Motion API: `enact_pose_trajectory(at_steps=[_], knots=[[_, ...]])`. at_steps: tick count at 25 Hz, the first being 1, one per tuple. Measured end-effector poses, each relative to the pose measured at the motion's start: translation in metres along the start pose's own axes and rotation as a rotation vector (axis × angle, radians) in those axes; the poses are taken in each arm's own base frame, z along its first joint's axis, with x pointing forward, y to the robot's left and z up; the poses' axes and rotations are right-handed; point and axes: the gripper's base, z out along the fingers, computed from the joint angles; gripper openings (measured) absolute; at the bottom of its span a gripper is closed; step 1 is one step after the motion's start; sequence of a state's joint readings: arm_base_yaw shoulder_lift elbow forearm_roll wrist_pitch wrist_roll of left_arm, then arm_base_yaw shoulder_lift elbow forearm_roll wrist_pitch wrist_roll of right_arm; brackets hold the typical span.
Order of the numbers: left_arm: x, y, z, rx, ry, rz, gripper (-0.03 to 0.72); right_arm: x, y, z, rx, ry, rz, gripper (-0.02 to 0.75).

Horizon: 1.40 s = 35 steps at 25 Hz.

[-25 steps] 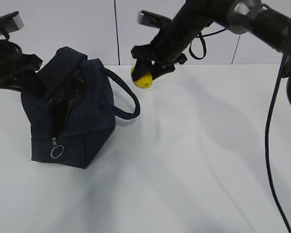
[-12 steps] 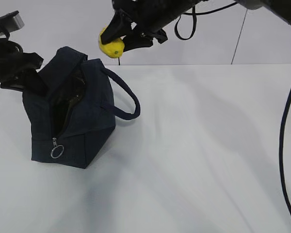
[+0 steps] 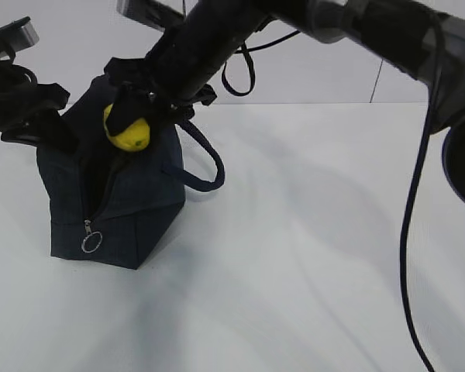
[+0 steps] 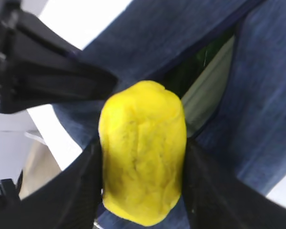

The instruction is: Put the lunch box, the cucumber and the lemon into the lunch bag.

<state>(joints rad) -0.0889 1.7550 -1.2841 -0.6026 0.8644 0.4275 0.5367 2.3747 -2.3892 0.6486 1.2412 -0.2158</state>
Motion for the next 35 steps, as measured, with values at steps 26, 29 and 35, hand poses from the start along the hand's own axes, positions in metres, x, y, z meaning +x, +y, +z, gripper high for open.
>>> enact_pose_trajectory(at_steps=[26,29,35], knots=[[0.003,-0.005,0.000,0.049,0.034,-0.025,0.016,-0.008,-0.005,0.001,0.048,-0.029,-0.105,0.441],[0.003,-0.004,0.000,0.042,0.037,-0.019,0.016,-0.012,-0.001,-0.010,0.086,-0.050,-0.125,0.441],[0.004,-0.003,0.000,0.036,0.040,-0.013,0.016,-0.013,-0.003,-0.032,0.263,-0.061,-0.065,0.441]])
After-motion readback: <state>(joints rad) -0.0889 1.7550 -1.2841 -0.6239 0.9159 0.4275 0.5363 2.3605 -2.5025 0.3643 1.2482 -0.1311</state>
